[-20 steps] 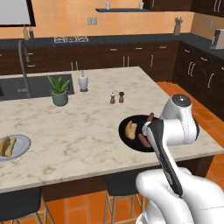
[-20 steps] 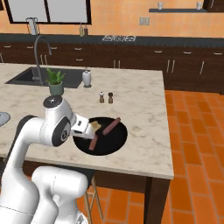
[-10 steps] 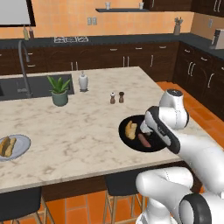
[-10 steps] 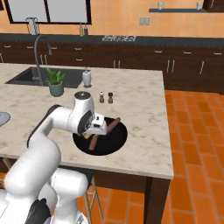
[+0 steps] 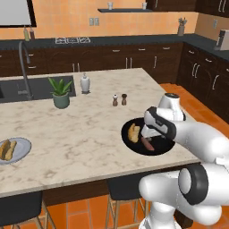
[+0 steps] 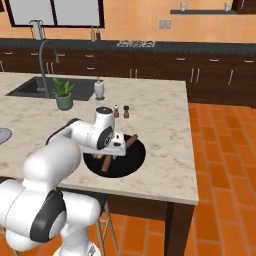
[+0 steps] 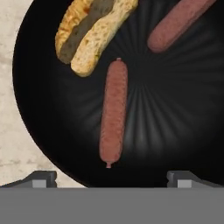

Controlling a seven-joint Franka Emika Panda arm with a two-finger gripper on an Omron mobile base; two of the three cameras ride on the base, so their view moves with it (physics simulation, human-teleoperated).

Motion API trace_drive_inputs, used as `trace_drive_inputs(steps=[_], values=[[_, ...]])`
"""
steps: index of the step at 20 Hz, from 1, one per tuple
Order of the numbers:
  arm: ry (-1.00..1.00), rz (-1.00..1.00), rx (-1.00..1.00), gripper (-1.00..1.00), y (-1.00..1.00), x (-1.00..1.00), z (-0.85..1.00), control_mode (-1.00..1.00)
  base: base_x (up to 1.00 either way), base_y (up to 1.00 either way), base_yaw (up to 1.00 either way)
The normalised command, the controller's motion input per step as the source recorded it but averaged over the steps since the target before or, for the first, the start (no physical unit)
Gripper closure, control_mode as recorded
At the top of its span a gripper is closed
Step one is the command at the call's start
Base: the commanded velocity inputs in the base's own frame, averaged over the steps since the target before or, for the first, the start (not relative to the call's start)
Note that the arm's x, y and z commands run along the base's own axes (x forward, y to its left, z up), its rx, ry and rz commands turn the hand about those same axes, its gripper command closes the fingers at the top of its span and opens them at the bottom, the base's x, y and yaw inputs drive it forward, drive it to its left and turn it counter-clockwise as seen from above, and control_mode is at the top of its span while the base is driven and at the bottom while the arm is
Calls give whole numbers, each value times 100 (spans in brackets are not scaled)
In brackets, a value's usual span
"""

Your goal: Place one bun and one sausage from the bowl on each plate.

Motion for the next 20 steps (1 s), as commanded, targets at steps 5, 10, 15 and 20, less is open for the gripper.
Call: trace_drive_inputs(steps=[5,10,15,20], values=[[2,0,0,-100,15,5,-39,-100,0,0,0],[0,0,0,-100,5,22,-17,-100,0,0,0],[0,2,0,-100,0,23,-21,-100,0,0,0],[0,2,-3,-100,0,5,-34,-100,0,0,0]])
